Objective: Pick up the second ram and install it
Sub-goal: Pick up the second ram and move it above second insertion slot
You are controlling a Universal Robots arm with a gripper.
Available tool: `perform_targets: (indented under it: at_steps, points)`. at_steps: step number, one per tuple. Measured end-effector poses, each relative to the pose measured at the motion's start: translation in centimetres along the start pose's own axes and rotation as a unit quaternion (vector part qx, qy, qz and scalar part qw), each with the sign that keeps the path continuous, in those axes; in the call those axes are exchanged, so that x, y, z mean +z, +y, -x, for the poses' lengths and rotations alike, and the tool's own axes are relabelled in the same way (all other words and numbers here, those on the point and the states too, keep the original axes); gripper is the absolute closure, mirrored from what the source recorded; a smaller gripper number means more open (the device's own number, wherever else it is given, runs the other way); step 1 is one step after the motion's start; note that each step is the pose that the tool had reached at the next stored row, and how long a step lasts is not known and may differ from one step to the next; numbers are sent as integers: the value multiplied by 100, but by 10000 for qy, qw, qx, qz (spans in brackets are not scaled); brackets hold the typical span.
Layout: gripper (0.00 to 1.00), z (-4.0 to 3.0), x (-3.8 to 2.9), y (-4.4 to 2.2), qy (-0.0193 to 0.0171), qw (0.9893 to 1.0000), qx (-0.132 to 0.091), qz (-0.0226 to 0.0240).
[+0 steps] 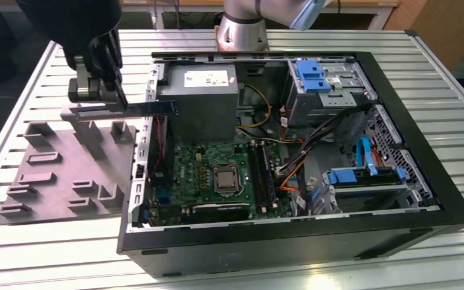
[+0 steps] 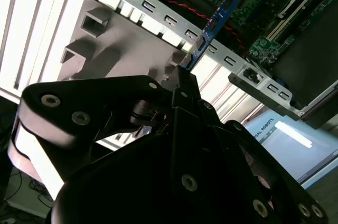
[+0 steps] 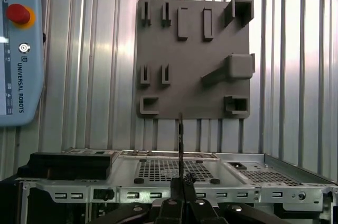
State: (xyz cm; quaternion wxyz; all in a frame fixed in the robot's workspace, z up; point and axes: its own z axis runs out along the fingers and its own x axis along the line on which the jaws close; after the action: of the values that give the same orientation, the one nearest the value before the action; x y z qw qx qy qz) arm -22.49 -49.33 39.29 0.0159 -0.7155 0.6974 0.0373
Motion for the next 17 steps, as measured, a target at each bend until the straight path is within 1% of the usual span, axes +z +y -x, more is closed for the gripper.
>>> perform_targets:
  at_steps: [7, 17]
  points:
    - [89, -2, -3, -84, 0, 10000, -1, 0]
    - [89, -4, -5, -163, 0, 10000, 0, 0]
